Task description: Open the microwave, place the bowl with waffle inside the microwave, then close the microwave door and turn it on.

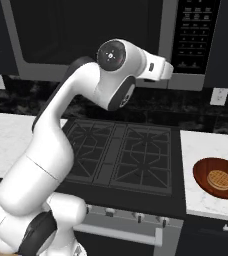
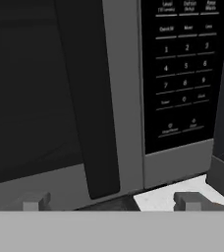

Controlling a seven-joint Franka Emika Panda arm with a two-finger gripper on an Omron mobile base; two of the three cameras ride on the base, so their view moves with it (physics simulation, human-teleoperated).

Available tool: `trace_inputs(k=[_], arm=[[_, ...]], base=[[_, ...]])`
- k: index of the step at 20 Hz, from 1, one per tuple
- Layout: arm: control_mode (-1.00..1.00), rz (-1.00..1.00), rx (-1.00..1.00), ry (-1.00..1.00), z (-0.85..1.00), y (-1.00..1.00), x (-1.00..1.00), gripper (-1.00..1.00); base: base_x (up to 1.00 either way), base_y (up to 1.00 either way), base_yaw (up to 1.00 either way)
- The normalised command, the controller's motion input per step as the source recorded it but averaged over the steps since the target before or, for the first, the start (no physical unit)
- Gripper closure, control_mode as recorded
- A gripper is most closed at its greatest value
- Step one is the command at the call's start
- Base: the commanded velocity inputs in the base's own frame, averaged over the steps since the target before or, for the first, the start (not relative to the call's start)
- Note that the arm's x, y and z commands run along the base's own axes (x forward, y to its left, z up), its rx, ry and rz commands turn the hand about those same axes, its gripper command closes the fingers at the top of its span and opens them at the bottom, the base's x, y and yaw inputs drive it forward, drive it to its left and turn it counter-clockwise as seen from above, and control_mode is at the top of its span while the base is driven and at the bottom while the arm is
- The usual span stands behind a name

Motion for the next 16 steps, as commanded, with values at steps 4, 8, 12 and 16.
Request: trace_inputs(k=[4,8,12,16], arm=[[-1.00,0.00,0.00,-0.05,0.00,0.00,0.41,-1.00],[-1.00,0.00,0.00,-0.01,0.00,0.01,0.43,-1.00],[-1.00,0.00,0.00,0.00,-0.12,0.01,0.63,-1.00],[-1.00,0.02,-0.01,0.00,-0.31,-0.05,0.67,-1.00]], base=[[0.00,0.00,0.00],[0.00,0.00,0.00],[0.00,0.00,0.00],[0.00,0.00,0.00]])
